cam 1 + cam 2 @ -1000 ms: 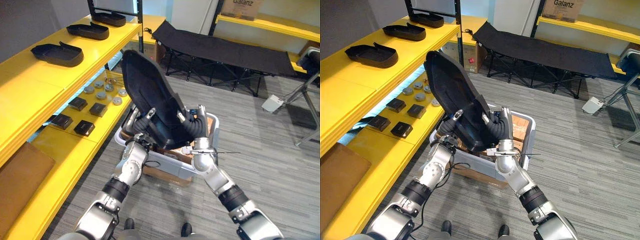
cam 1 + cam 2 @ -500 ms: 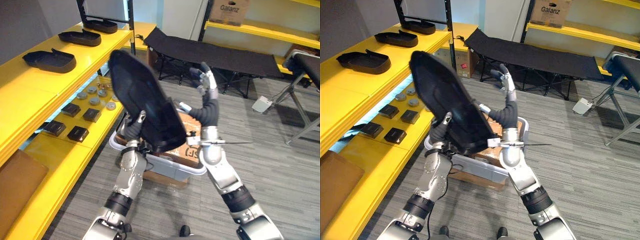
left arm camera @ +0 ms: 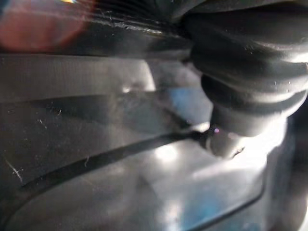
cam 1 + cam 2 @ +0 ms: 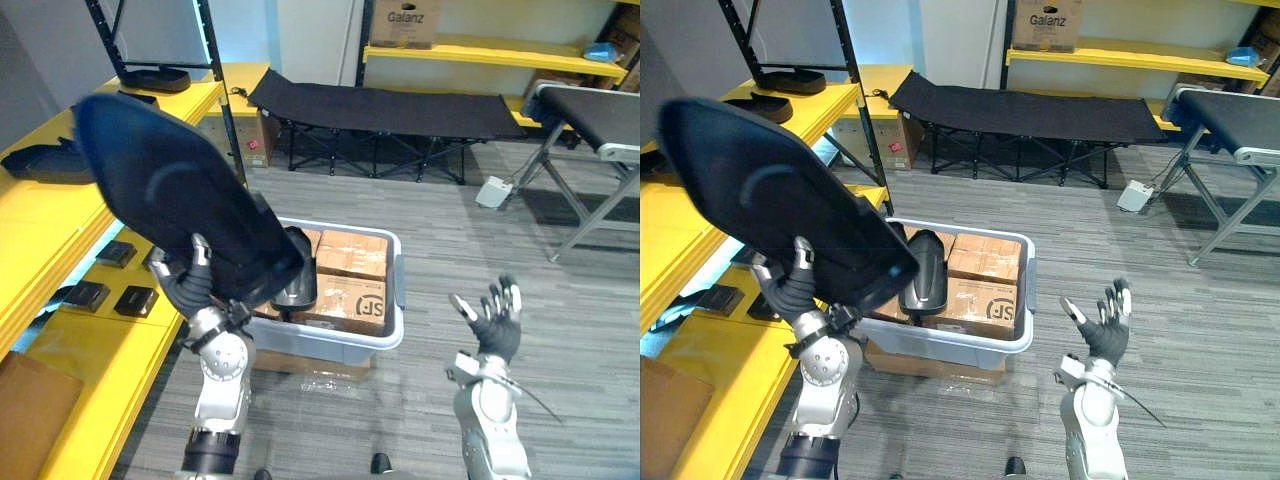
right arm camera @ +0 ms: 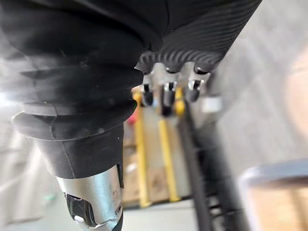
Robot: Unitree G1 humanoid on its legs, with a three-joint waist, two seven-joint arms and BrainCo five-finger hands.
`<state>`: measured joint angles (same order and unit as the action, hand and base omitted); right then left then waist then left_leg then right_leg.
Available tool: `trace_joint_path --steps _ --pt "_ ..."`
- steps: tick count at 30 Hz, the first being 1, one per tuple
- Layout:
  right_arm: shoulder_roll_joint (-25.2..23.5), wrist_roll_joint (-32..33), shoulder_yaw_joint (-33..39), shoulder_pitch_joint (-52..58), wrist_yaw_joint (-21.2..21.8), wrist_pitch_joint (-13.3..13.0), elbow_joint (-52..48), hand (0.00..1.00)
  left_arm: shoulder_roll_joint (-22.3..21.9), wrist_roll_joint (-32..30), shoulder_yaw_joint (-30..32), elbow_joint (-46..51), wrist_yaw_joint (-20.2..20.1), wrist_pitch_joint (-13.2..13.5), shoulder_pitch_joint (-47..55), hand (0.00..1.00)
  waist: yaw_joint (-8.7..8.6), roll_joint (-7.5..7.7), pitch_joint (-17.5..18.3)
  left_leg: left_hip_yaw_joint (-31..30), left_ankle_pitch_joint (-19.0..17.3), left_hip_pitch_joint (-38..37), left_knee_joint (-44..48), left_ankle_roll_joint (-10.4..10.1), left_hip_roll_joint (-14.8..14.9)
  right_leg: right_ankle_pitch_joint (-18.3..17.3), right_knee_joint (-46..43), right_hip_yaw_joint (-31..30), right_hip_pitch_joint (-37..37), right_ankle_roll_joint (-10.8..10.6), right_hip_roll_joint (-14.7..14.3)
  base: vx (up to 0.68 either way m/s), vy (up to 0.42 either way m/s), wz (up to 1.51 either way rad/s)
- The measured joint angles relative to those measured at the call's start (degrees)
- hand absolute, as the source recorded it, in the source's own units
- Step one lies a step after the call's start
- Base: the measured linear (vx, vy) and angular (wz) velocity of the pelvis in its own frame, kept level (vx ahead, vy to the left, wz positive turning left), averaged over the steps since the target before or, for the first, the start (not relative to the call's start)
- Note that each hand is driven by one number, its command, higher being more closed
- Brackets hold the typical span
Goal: Walk over and take plastic housings, then place them on the shelf
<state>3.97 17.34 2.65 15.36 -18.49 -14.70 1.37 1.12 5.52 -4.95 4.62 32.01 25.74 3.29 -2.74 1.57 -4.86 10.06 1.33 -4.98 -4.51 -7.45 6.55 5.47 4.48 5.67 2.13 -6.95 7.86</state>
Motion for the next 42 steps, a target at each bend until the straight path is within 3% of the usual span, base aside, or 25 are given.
trace_joint_path --steps 4,11,15,17,20,22,24,25,26,27,28,29,31,32,33,35,37,42 --pt "-0.1 -0.1 -0.5 1.2 3.6 0.0 0.4 0.0 0.3 2.6 -1.3 3.7 -6.0 -0.2 4.2 1.0 0.35 -0.13 0.1 0.0 -0.3 0.1 0.0 0.0 -0.1 -0.2 -0.1 0.0 -0.1 0.0 0.1 0.0 0.002 0.01" --pt "0.5 0.8 -0.7 -1.8 8.7 -1.2 4.4 0.0 0.8 2.4 -1.1 4.9 -5.9 -1.0 5.3 1.0 0.72 -1.51 0.9 -5.1 0.3 3.3 0.0 0.4 -1.4 -1.3 -0.8 4.9 0.0 -0.9 1.5 0.0 0.007 0.37" --pt "1.0 1.6 -2.8 -5.4 7.5 -2.7 8.9 0.0 0.7 -1.5 3.3 8.7 -5.8 -3.2 7.4 1.0 4.07 -1.7 0.9 -13.0 1.4 4.0 0.0 1.4 -3.3 -3.9 -4.9 11.4 2.5 -1.7 3.4 0.05 0.011 0.97" --pt "0.5 1.7 -4.1 -7.3 6.5 -3.1 9.6 0.0 0.8 -1.5 7.8 10.6 -5.9 -4.5 9.5 1.0 5.46 -1.7 0.9 -16.5 1.6 4.1 0.0 1.6 -3.8 -5.9 -7.8 11.5 3.3 -1.7 3.9 0.05 0.01 1.03" --pt "0.8 0.9 -4.2 -10.2 4.5 -4.5 9.6 0.0 0.7 0.4 15.5 12.4 -7.0 -5.2 14.0 1.0 7.45 -1.06 0.6 -22.3 1.9 4.4 0.0 1.4 -4.2 -8.9 -11.3 11.5 5.1 -1.1 4.0 0.05 -0.002 1.02" --pt "1.5 -1.1 -4.2 -13.6 3.4 -4.7 9.6 0.0 0.5 3.8 20.6 13.1 -8.0 -5.1 18.3 1.0 9.9 -0.37 0.4 -24.0 2.3 5.1 0.0 0.8 -4.2 -11.0 -12.2 11.7 5.2 -1.2 3.9 -0.01 -0.048 0.49" --pt "2.1 -1.7 -4.1 -15.3 3.4 -4.5 9.5 0.0 0.2 3.6 21.5 13.3 -8.3 -4.9 19.8 1.0 10.35 -0.27 -0.1 -25.5 2.6 5.5 0.0 0.3 -4.4 -12.1 -12.0 12.7 6.1 -1.2 3.8 -0.04 -0.082 0.61" --pt "2.2 -2.4 -2.8 -15.0 3.6 -3.2 8.6 0.0 0.1 3.4 21.2 13.7 -10.5 -4.6 19.6 1.0 9.64 -0.17 -0.5 -25.9 2.5 7.6 -0.2 1.0 -4.6 -13.8 -11.7 16.5 7.4 -1.6 4.0 -0.06 -0.096 1.36" --pt "2.1 -2.4 -0.9 -13.7 3.6 -2.4 7.5 0.0 0.1 3.4 20.0 14.0 -11.9 -4.6 18.7 1.0 8.52 -0.4 -1.1 -22.8 2.5 9.3 0.6 1.4 -3.8 -14.0 -11.6 20.7 8.9 -1.8 3.8 -0.07 -0.107 1.77" --pt "2.2 -2.4 0.8 -12.5 3.6 -1.9 6.4 0.0 0.2 3.4 18.8 14.1 -13.3 -4.5 17.8 1.0 7.5 -0.11 -1.5 -19.9 2.5 10.6 1.5 3.1 -3.4 -14.0 -11.5 23.8 10.1 -1.8 3.9 -0.03 -0.01 2.19" --pt "2.1 -2.4 4.5 -9.4 3.3 -1.1 4.7 0.0 0.2 3.5 15.6 14.1 -16.6 -4.1 16.2 1.0 5.73 -0.36 -2.1 -12.3 2.9 13.7 3.8 6.0 -2.0 -14.0 -11.4 29.3 11.2 -1.8 3.9 -0.02 0.033 2.35" --pt "2.0 -2.4 7.2 -6.6 2.9 -0.9 3.2 0.0 0.2 3.4 12.7 14.1 -18.9 -3.8 15.1 1.0 5.02 -1.21 -2.8 -3.3 3.3 16.1 5.6 7.1 0.0 -14.0 -11.6 33.0 12.1 -1.9 4.0 0.0 0.112 2.12" --pt "2.0 -2.4 9.1 -3.9 2.2 -1.1 1.8 0.0 0.2 3.4 9.7 14.3 -20.6 -3.8 14.6 1.0 4.91 -2.52 -3.6 3.7 5.8 17.4 6.1 6.7 1.0 -14.9 -13.0 34.5 12.2 -3.2 5.2 0.03 0.131 1.09" --pt "2.1 -2.4 9.2 -3.9 2.2 -1.2 1.8 0.0 0.2 3.4 9.2 14.3 -20.9 -3.9 14.9 1.0 5.17 -3.23 -4.3 3.4 8.2 17.3 6.2 5.8 0.7 -15.3 -14.0 33.9 12.1 -3.8 5.9 0.03 0.131 0.28" --pt "1.5 -2.4 8.4 -4.2 2.4 -1.3 1.9 0.0 0.7 3.4 9.3 14.3 -20.9 -4.2 14.9 1.0 5.47 -2.94 -4.8 4.1 8.6 17.1 6.8 5.4 0.2 -15.9 -14.7 32.8 11.9 -4.2 7.1 0.02 0.121 -0.16" --pt "0.4 -2.4 6.3 -5.3 3.3 -2.5 1.9 0.0 0.9 3.6 10.4 14.2 -20.8 -4.7 14.8 1.0 5.54 -1.87 -6.1 5.7 6.4 17.0 9.5 5.9 -0.4 -16.9 -16.0 29.8 11.5 -3.8 9.0 0.0 0.101 -0.32" --pt "-0.1 -2.5 4.6 -7.6 4.5 -3.3 1.6 0.0 1.2 4.5 11.4 13.4 -20.7 -4.7 14.8 1.0 6.38 -0.52 -8.2 7.4 2.7 18.2 16.3 6.1 0.6 -17.4 -17.9 27.1 10.8 -4.2 10.2 -0.04 0.074 -0.45" --pt "-0.5 -5.9 4.3 -8.8 2.3 -4.7 1.3 0.0 1.8 8.5 11.0 11.9 -20.1 -4.7 13.9 1.0 6.54 -0.65 -10.9 5.7 -6.0 24.3 31.8 6.7 2.3 -23.0 -25.3 26.8 9.9 -6.7 12.7 -0.03 0.109 0.03"
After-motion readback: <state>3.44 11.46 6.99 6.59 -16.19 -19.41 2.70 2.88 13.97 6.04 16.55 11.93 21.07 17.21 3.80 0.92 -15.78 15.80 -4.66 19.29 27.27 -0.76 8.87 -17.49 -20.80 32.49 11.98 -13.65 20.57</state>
